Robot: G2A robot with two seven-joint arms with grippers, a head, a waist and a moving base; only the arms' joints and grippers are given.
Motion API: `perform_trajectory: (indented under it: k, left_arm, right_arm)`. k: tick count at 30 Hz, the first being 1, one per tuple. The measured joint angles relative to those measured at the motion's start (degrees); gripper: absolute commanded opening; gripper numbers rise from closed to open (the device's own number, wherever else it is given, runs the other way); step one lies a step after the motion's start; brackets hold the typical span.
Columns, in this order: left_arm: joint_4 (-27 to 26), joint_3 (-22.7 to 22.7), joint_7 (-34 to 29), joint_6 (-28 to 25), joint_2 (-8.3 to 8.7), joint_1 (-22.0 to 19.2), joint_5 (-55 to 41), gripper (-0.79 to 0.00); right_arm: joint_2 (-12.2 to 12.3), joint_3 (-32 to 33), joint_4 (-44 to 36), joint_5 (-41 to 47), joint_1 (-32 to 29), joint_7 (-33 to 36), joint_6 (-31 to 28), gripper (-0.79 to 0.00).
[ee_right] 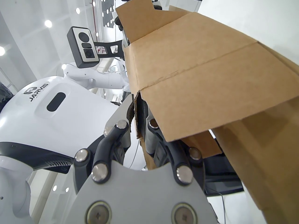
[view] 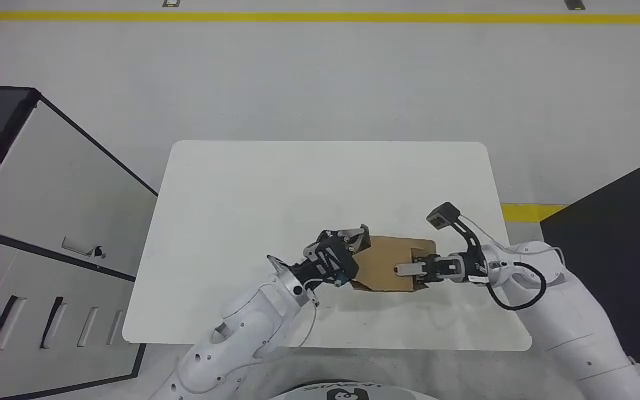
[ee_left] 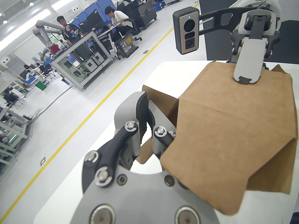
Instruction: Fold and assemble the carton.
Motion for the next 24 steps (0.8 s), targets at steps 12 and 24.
perform_trajectory:
  k: [12, 24]
  left_arm:
    - [-1.14, -2.99, -0.72, 3.26, 0.34, 2.05, -0.68, -0.785]
    - [-1.76, -3.87, -0.97, 5.85, 0.41, 3.92, -1.23, -0.785]
  right_arm:
    - [-0.26, 1.86, 4.64, 6.56, -0.73, -1.87, -1.33, -0.785]
    - [-0.75, 1.68, 5.26, 8.99, -0.62, -3.73, -0.66, -0.785]
